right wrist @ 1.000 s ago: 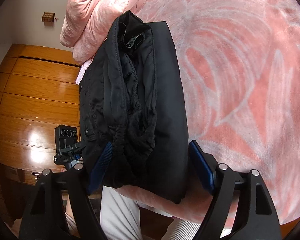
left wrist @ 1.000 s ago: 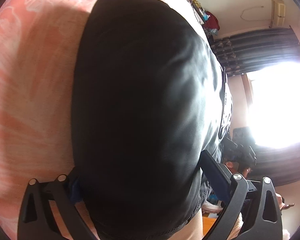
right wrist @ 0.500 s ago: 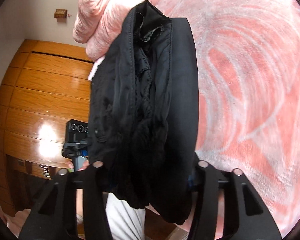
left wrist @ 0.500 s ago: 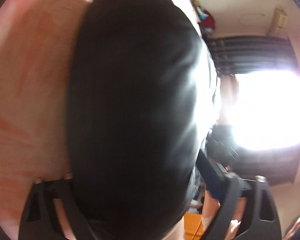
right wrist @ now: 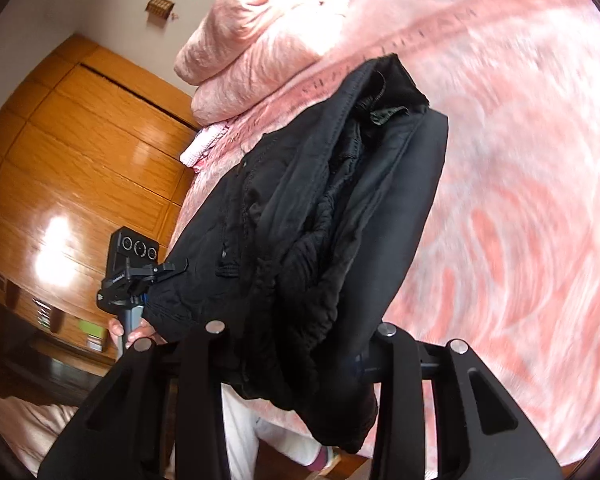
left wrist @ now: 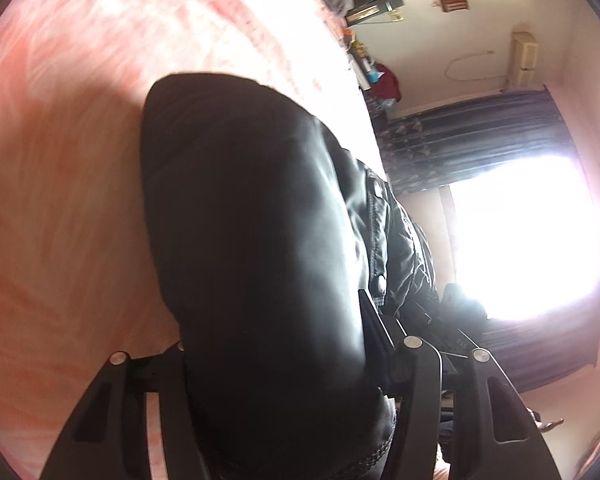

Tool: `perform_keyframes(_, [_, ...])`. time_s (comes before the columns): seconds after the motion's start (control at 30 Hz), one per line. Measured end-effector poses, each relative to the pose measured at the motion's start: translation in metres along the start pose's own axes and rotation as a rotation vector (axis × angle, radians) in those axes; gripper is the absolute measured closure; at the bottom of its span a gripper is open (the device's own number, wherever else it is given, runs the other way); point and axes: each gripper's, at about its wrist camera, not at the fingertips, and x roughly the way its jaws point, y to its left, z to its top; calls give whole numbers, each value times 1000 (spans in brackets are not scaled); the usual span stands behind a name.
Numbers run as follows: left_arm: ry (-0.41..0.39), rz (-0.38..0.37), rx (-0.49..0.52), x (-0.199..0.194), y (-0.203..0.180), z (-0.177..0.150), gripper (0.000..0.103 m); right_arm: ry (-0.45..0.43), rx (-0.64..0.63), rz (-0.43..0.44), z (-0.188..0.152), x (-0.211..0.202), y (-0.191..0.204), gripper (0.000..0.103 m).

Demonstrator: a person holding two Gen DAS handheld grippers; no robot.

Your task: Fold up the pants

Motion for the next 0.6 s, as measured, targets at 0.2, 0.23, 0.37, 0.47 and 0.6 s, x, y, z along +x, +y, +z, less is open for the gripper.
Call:
perform_keyframes(0.2, [-100, -13, 34, 10, -20, 19, 48, -47, -125, -35, 46, 1, 19, 69])
perform_keyframes(0.23, [-124, -7, 48, 10, -22, 28, 48, -55, -138, -33, 56, 4, 19, 69])
perform_keyframes(0.37, [-170, 37, 75, 19, -19, 58, 48, -46, -136, -5, 99, 30, 2, 68])
perform_keyframes(0.47, [-169, 90, 72, 15, 5, 87, 48, 4, -97, 6, 127, 62, -24, 67])
perform_keyframes(0.6, [-115, 148, 70, 24, 30, 100, 39, 109, 18, -21, 138, 110, -76, 58])
